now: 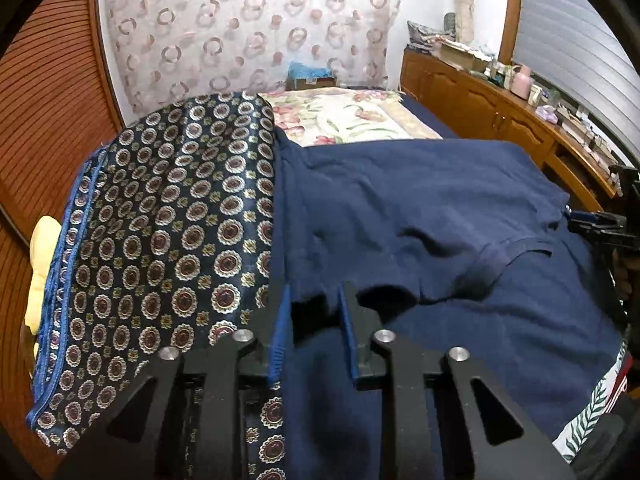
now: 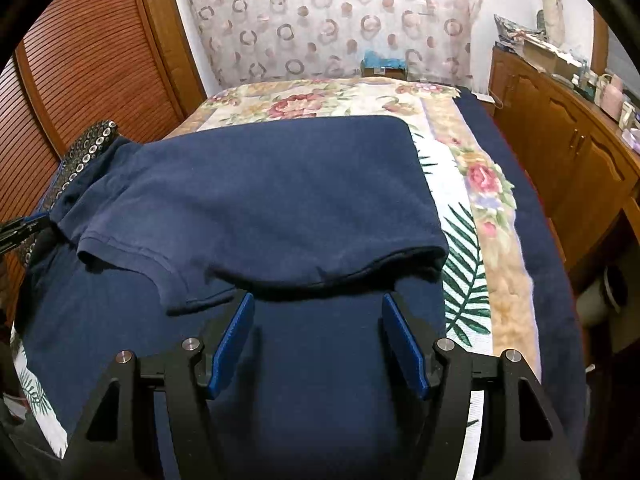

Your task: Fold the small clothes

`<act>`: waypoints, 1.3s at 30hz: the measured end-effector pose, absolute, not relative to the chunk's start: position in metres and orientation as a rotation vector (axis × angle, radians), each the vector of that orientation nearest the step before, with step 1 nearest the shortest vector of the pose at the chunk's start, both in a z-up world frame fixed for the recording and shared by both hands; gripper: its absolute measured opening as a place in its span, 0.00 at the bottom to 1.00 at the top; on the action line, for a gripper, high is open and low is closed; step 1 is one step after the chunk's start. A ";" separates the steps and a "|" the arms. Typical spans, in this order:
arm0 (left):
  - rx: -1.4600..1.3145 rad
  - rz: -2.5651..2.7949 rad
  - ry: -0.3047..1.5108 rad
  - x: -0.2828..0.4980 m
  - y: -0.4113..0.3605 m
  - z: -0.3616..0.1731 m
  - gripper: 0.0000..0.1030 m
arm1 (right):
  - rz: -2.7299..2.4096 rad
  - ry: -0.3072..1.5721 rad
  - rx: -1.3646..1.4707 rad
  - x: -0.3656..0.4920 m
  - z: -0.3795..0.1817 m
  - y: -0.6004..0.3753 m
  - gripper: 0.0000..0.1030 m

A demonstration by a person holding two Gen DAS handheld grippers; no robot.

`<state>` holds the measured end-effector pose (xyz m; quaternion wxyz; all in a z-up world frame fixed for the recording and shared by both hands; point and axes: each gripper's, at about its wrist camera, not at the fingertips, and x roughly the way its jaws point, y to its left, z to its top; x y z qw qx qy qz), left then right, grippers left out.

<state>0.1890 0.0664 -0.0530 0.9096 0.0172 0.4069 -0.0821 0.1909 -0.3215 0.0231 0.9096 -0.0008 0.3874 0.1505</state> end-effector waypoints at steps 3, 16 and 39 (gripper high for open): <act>0.029 -0.172 0.840 0.193 0.066 -0.056 0.23 | 0.314 0.807 0.002 0.193 0.021 -0.321 0.64; 0.041 -0.159 0.841 0.215 0.060 -0.058 0.23 | 0.299 0.794 0.019 0.206 0.019 -0.322 0.64; 0.032 -0.166 0.781 0.214 0.061 -0.055 0.03 | 0.224 0.789 0.065 0.224 0.010 -0.326 0.07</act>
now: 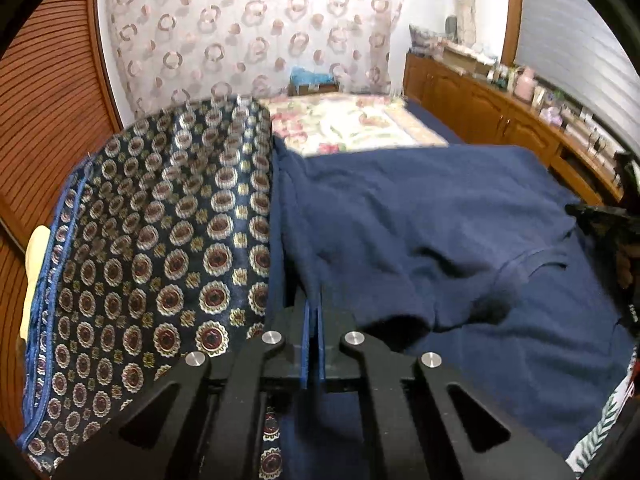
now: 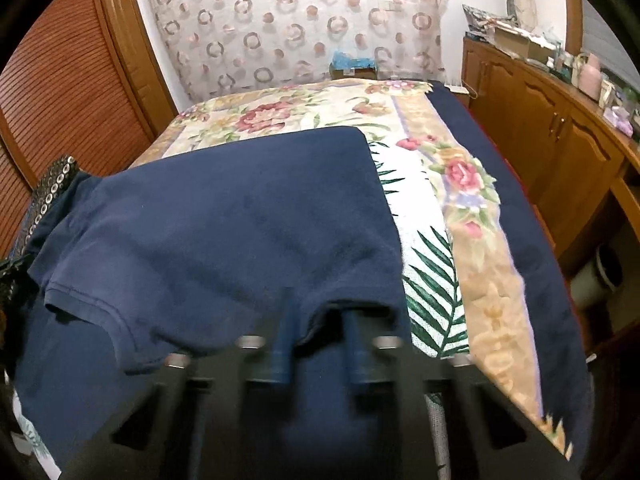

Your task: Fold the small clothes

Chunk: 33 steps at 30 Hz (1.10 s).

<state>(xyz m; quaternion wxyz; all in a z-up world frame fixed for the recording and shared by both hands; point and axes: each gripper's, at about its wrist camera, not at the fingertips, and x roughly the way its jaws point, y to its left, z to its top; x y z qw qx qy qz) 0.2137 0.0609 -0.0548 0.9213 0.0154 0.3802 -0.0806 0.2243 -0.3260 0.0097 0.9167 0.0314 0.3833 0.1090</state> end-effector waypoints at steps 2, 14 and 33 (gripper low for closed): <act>0.010 -0.170 0.741 0.208 0.064 -0.044 0.03 | 0.235 0.760 0.067 0.221 0.016 -0.326 0.03; -0.075 -0.189 0.613 0.164 0.089 0.001 0.03 | 0.309 0.537 0.078 0.144 0.072 -0.334 0.02; -0.104 -0.193 0.525 0.061 0.097 0.004 0.03 | 0.322 0.471 0.042 0.016 0.064 -0.353 0.02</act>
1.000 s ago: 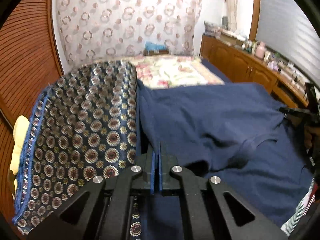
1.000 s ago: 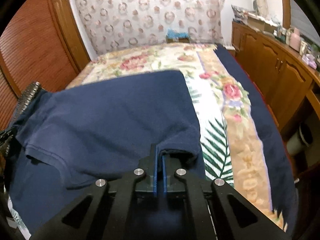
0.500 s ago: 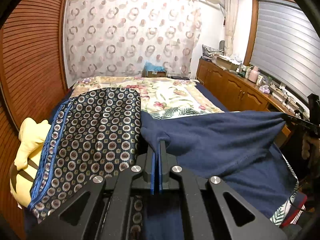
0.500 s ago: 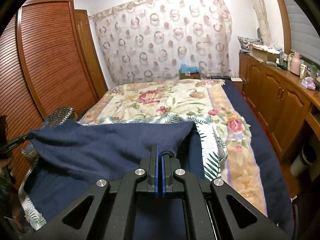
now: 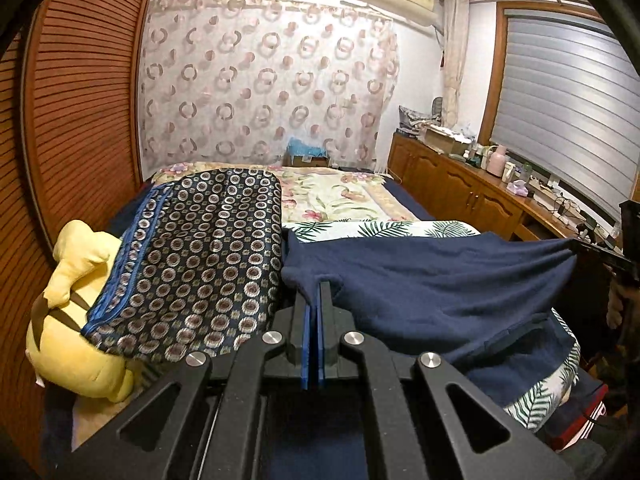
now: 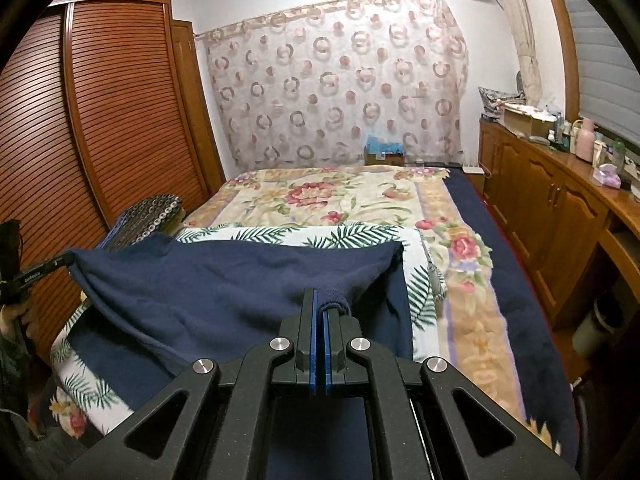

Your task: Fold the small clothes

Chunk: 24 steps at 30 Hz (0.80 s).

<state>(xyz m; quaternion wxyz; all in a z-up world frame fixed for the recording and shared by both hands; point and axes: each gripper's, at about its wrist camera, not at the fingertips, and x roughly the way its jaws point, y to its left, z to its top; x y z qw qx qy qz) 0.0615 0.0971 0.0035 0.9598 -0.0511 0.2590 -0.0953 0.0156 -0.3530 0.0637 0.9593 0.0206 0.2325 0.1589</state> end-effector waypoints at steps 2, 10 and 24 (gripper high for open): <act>-0.099 -0.186 0.520 0.054 0.099 0.004 0.03 | 0.319 0.466 0.039 0.006 0.065 -0.353 0.02; -0.107 -0.162 0.557 0.032 0.108 -0.014 0.03 | 0.305 0.495 0.039 -0.029 0.060 -0.359 0.02; -0.131 -0.105 0.674 0.026 0.110 -0.061 0.04 | 0.261 0.638 -0.017 -0.030 0.035 -0.361 0.06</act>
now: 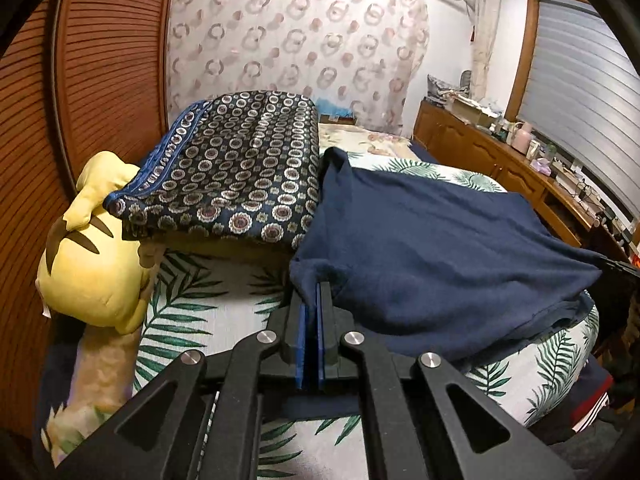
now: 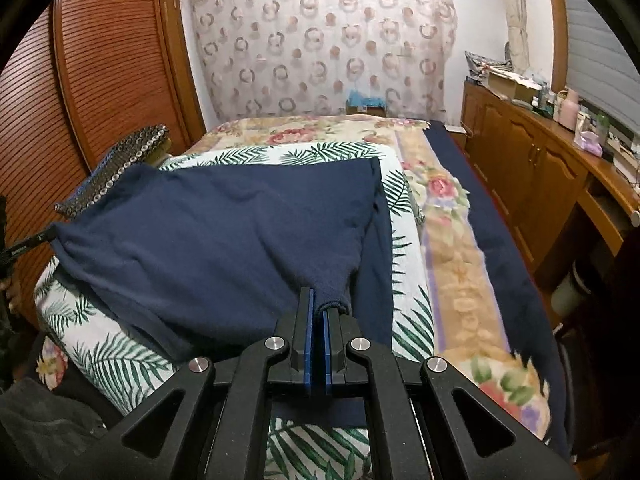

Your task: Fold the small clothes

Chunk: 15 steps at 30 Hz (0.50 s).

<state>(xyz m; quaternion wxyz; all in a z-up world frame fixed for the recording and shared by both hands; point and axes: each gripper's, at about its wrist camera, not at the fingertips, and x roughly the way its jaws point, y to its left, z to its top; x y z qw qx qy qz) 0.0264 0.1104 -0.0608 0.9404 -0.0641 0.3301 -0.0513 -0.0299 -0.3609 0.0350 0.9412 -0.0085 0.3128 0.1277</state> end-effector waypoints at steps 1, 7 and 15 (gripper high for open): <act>-0.129 -0.100 0.675 0.025 0.110 -0.062 0.10 | 0.262 0.640 -0.026 -0.033 0.036 -0.357 0.08; -0.100 -0.118 0.683 0.016 0.103 -0.064 0.38 | 0.246 0.673 -0.083 -0.037 0.041 -0.354 0.27; -0.043 -0.134 0.715 0.016 0.091 -0.069 0.61 | 0.230 0.604 -0.104 -0.042 0.057 -0.347 0.51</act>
